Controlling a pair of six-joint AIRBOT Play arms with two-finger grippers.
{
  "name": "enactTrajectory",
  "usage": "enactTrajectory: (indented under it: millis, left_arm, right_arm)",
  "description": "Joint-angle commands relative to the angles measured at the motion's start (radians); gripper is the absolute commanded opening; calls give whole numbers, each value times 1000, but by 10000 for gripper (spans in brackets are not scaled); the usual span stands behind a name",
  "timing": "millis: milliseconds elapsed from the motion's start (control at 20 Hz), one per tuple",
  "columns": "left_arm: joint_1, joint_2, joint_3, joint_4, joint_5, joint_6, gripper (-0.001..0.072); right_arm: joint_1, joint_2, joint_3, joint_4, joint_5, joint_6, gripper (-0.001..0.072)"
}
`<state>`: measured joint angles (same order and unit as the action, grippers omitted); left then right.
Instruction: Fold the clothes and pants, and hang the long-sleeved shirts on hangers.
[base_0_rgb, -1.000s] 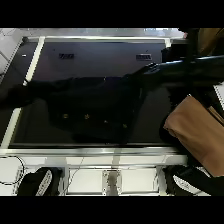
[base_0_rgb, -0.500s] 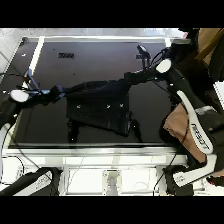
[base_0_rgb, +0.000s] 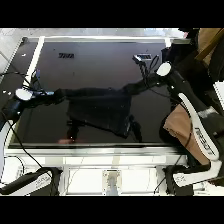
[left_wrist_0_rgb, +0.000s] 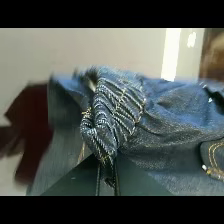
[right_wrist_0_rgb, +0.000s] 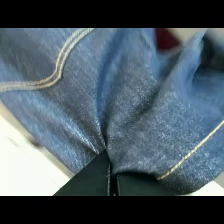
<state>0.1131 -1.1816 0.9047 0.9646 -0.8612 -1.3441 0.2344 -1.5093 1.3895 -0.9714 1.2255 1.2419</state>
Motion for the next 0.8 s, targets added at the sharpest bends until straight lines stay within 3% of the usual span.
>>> enactTrajectory:
  millis: [0,150,350,550,600,650,700,750]
  left_arm:
    - [9,42,1,112,-262,10,45]
    - [5,42,-13,171,-336,9,45]
    - [5,36,-67,263,-306,-38,45]
    - [-10,34,-104,259,-248,-39,48]
    - [-18,32,-104,258,-249,-39,200]
    - [-21,32,-103,257,-249,-40,515]
    - [-22,34,-97,253,-250,-43,689]
    - [-22,39,-90,254,-250,-47,691]
  right_arm:
    - [13,163,-256,-22,45,3,11]
    - [69,221,-439,25,3,3,11]
    - [208,218,-535,96,-121,6,12]
    - [297,212,-538,93,-219,86,12]
    - [297,212,-538,101,-215,102,13]
    - [295,213,-536,108,-195,125,65]
    - [295,215,-528,105,-153,139,231]
    - [295,218,-515,105,-98,140,363]
